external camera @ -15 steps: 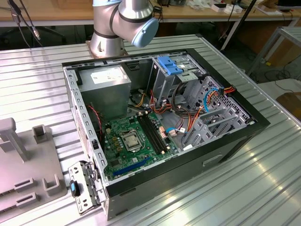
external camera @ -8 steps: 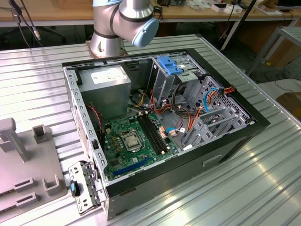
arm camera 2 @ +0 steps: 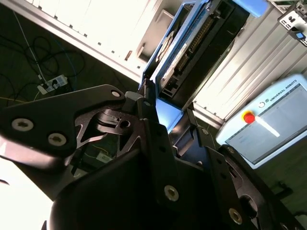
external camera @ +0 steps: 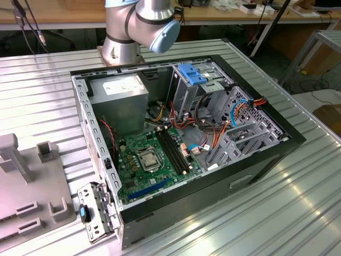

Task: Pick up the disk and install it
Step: 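Pick up the disk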

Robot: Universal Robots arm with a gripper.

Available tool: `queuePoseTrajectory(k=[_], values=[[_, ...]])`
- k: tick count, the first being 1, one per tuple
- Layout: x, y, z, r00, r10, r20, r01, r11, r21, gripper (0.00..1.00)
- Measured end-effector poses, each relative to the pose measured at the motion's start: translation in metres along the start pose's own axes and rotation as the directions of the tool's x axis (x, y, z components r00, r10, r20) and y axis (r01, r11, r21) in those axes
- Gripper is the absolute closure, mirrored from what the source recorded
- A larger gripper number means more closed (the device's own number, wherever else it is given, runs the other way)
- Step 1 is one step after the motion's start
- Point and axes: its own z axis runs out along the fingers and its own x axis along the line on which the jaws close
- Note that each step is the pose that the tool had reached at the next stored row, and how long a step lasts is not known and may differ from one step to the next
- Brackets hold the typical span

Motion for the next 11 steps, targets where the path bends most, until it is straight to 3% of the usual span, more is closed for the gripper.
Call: queuePoseTrajectory(k=[11], values=[[0.0005,-0.0153,0.0005,1.0000,0.000,0.0000,0.000,1.0000,0.0000,0.63]])
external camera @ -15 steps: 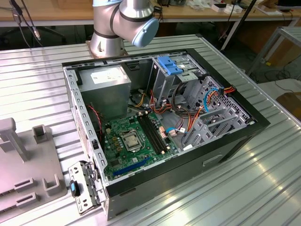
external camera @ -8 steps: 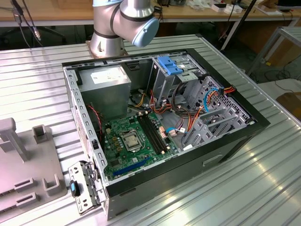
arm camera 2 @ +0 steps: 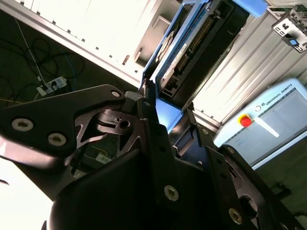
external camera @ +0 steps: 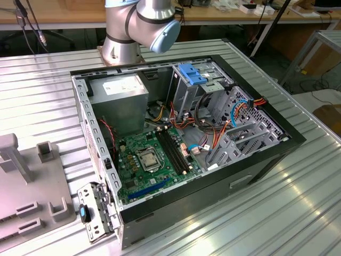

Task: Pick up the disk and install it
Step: 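Pick up the disk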

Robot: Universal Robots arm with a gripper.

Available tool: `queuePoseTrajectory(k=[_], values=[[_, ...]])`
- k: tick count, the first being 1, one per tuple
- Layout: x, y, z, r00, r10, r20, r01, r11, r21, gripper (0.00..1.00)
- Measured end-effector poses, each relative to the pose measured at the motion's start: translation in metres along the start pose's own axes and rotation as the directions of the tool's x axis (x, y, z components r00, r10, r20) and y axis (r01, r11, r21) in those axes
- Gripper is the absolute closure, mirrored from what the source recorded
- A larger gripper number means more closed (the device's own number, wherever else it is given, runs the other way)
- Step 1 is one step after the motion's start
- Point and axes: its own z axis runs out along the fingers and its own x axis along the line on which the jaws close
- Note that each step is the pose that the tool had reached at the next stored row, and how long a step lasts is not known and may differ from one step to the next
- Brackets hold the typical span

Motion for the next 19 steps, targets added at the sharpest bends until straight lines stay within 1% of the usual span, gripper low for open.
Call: queuePoseTrajectory(k=[4,10,11,19], values=[[0.0003,-0.0073,0.0002,1.0000,0.000,0.0000,0.000,1.0000,0.0000,0.63],[0.0006,-0.0159,0.0003,1.0000,0.000,0.0000,0.000,1.0000,0.0000,0.63],[0.0007,-0.0191,0.0004,1.0000,0.000,-0.0001,0.000,1.0000,0.0000,0.63],[0.0011,-0.0329,0.0007,1.0000,0.000,0.0000,0.000,1.0000,-0.0001,0.63]])
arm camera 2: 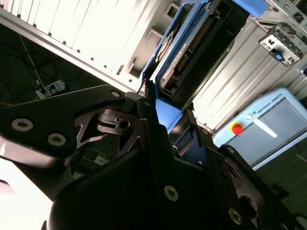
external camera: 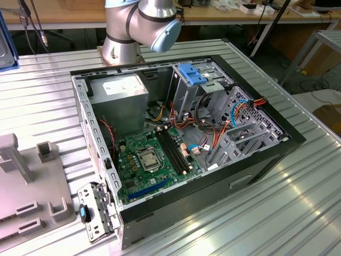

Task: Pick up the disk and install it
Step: 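Pick up the disk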

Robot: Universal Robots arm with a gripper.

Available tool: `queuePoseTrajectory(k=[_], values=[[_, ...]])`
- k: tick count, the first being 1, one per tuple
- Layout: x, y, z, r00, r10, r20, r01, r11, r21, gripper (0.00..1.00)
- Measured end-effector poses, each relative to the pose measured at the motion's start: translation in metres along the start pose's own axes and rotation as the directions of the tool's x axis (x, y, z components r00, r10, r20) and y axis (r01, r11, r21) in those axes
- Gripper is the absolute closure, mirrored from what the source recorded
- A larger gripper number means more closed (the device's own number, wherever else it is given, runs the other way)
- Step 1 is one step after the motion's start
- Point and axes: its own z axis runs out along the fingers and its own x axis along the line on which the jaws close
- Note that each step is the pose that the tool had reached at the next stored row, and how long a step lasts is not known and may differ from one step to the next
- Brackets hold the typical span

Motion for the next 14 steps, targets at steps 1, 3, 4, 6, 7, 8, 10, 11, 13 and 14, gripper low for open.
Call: queuePoseTrajectory(k=[1,3,4,6,7,8,10,11,13,14], values=[[0.0001,-0.0012,0.0000,1.0000,0.000,0.0000,0.000,1.0000,0.0000,0.63],[0.0001,-0.0038,0.0001,1.0000,0.000,0.0000,0.000,1.0000,0.0001,0.63],[0.0002,-0.0066,0.0002,1.0000,0.000,0.0001,0.000,1.0000,0.0001,0.63],[0.0003,-0.0098,0.0003,1.0000,0.000,0.0000,0.000,1.0000,0.0001,0.63],[0.0004,-0.0115,0.0004,1.0000,0.000,0.0001,0.000,1.0000,0.0001,0.63],[0.0004,-0.0126,0.0003,1.0000,0.000,0.0000,0.000,1.0000,0.0000,0.63],[0.0006,-0.0173,0.0006,1.0000,0.000,0.0000,0.000,1.0000,0.0000,0.63],[0.0007,-0.0204,0.0007,1.0000,0.000,0.0000,0.000,1.0000,0.0000,0.63],[0.0008,-0.0226,0.0008,1.0000,0.000,0.0000,0.000,1.0000,0.0001,0.63],[0.0008,-0.0238,0.0008,1.0000,0.000,0.0000,0.000,1.0000,0.0000,0.63]])
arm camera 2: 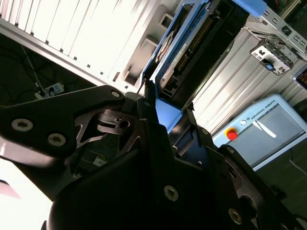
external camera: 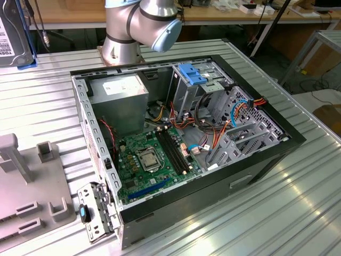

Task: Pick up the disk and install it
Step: 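Pick up the disk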

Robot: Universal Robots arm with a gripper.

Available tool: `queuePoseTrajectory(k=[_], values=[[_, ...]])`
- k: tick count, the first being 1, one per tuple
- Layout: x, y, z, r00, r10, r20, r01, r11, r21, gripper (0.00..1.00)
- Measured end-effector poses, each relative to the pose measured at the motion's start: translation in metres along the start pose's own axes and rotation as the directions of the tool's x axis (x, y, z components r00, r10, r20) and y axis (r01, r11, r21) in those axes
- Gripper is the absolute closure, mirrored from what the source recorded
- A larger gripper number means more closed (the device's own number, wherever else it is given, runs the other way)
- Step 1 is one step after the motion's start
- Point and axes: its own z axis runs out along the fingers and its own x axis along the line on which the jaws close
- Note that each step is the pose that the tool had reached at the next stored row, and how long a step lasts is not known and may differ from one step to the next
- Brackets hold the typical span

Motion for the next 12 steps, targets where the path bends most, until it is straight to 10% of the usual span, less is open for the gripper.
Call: queuePoseTrajectory(k=[12], values=[[0.0006,-0.0185,0.0006,1.0000,0.000,-0.0001,0.000,1.0000,0.0000,0.63]])
